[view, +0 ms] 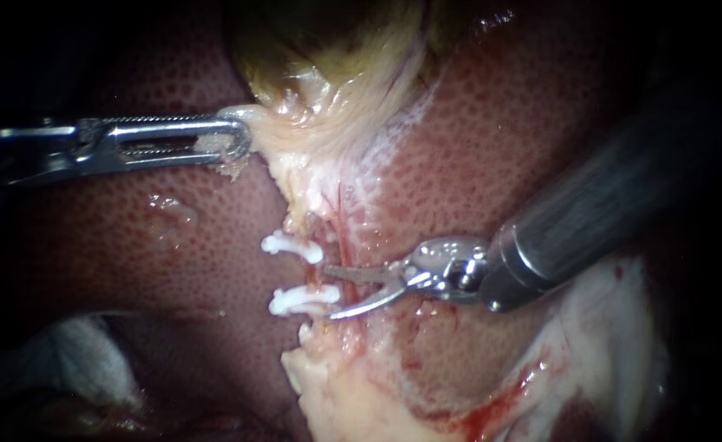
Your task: Go to the cutting position left tube
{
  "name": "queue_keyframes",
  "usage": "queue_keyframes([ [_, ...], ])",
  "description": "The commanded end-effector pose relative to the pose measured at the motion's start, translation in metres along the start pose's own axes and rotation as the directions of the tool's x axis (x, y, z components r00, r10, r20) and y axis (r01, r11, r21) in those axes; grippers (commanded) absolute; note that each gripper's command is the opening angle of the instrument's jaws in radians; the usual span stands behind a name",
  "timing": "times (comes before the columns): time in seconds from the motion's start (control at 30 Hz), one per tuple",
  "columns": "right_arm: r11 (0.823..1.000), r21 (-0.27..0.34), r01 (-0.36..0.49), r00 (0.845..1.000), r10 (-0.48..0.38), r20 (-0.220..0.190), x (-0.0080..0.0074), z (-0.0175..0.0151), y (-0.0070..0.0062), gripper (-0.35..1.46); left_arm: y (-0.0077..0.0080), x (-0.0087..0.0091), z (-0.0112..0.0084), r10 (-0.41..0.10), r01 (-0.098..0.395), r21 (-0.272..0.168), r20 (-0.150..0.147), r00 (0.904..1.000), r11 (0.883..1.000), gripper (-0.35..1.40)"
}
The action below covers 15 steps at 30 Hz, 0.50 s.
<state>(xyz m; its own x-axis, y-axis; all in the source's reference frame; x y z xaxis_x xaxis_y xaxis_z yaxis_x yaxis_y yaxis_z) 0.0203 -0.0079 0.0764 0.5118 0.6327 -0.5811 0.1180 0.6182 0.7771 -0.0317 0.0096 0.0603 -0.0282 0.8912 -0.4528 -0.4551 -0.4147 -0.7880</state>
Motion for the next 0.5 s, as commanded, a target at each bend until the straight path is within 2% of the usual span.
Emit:
queue_keyframes([
  [0.03, 1.0, 0.0, 0.0, 1.0, 0.0, 0.001, -0.0002, 0.0002, 0.0003, 1.37, 0.0, 0.0, 0.0, 0.0, 0.0, 0.0, 0.0, 1.0, 1.0, -0.35],
  [0.4, 1.0, -0.02, 0.006, 1.0, -0.006, 0.0, -0.001, 0.0031, 0.0033, 1.38, 0.0001, 0.0, -0.0001, 0.0, 0.0, 0.001, 0.0, 1.0, 1.0, -0.35],
  [0.5, 1.0, -0.016, 0.009, 1.0, -0.009, 0.003, -0.0013, 0.0042, 0.0036, 1.4, 0.0002, 0.0, -0.0001, 0.0, 0.0, 0.001, 0.0, 1.0, 1.0, -0.35],
])
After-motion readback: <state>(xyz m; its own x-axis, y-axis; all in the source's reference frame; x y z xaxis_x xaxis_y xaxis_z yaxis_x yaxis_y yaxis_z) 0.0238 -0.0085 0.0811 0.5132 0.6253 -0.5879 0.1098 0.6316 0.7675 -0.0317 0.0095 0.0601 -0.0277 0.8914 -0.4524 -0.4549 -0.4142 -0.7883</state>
